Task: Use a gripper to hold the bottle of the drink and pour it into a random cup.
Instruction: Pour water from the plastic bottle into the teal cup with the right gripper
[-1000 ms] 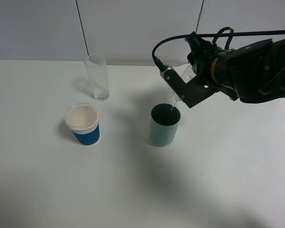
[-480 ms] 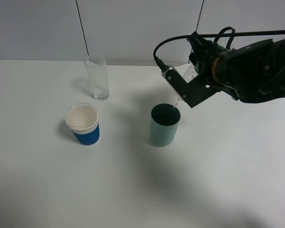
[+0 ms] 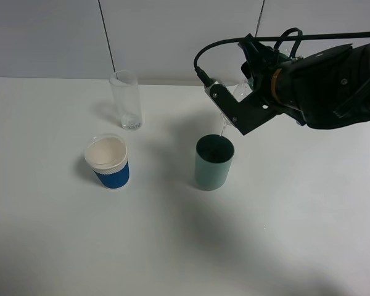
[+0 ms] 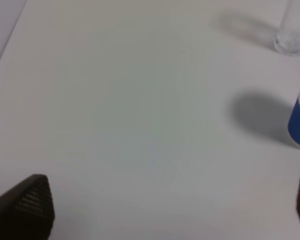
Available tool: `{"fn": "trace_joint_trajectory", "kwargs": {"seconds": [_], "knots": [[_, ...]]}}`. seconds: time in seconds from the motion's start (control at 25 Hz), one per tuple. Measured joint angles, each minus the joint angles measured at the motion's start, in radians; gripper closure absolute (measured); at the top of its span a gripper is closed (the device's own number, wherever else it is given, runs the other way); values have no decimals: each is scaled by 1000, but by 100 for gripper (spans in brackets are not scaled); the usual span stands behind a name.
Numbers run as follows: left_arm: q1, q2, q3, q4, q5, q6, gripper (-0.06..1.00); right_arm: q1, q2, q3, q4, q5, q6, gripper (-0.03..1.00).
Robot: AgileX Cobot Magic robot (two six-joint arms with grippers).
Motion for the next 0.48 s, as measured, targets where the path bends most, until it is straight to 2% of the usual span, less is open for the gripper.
{"fn": "trace_joint_trajectory", "kwargs": {"seconds": [0.2, 0.48], "knots": [[0, 0, 0, 0, 0, 0, -4, 8, 0, 0, -1, 6, -54, 42], [0, 0, 0, 0, 0, 0, -4, 12, 0, 0, -7, 12, -62, 42]]}}
